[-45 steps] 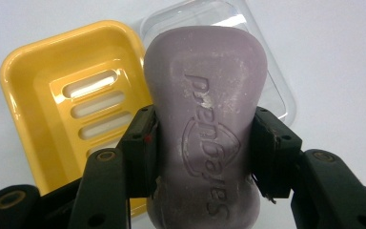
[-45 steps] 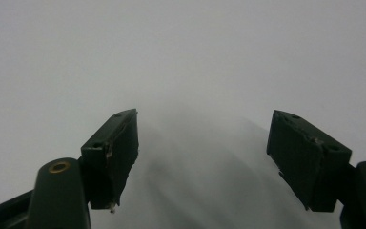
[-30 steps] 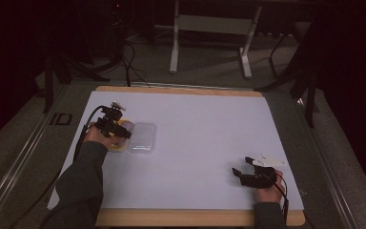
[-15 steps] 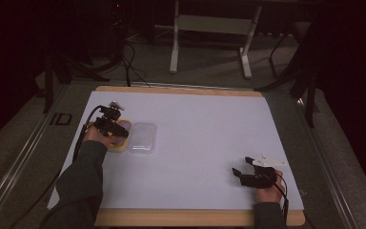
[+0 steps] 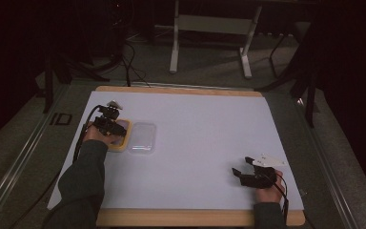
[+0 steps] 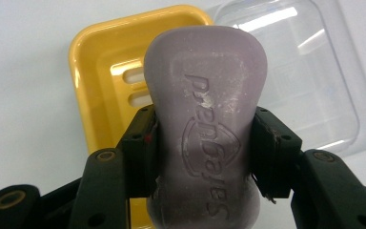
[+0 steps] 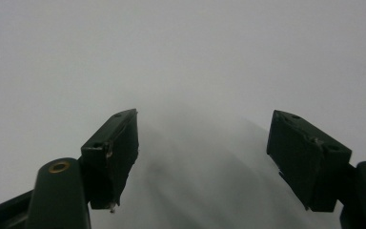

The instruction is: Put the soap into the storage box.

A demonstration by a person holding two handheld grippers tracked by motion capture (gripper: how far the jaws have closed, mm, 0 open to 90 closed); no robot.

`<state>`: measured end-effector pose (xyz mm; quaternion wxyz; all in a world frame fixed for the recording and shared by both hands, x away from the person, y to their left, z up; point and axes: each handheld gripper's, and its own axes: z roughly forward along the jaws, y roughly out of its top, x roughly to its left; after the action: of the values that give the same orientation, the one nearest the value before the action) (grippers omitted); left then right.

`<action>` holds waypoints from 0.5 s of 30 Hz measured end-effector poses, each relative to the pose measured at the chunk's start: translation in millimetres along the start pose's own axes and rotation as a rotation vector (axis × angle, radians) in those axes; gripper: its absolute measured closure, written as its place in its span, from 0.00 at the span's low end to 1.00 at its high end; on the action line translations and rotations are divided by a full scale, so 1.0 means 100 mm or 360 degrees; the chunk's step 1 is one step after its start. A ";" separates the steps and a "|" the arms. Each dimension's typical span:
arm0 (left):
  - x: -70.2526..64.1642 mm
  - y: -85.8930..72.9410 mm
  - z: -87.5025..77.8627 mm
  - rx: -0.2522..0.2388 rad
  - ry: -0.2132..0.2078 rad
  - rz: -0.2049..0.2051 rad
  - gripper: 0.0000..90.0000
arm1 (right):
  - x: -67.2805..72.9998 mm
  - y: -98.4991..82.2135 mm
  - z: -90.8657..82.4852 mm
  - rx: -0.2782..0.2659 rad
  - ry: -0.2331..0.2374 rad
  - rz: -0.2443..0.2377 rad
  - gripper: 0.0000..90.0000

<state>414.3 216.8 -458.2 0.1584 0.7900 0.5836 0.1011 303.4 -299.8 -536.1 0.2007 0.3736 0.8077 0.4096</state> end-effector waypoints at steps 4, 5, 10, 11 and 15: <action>0.04 0.00 0.03 0.0009 0.0023 -0.0029 0.55 | 0.00 0.00 0.00 0.0000 0.0000 -0.0002 0.29; 0.04 0.00 0.04 0.0009 0.0029 -0.0036 0.56 | 0.00 0.00 0.00 0.0000 0.0000 -0.0002 0.29; 0.06 0.01 0.08 0.0030 0.0056 -0.0053 0.55 | 0.00 0.00 0.00 0.0001 0.0000 -0.0002 0.29; 0.06 0.01 0.08 0.0030 0.0056 -0.0053 0.55 | 0.00 0.00 0.00 0.0000 0.0000 -0.0002 0.29; 0.08 0.02 0.12 0.0040 0.0065 -0.0072 0.55 | 0.00 0.00 0.00 0.0000 -0.0001 -0.0001 0.29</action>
<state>422.4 222.3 -468.9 0.1386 0.7763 0.6057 0.1062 303.4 -299.7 -536.1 0.2011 0.3733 0.8078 0.4094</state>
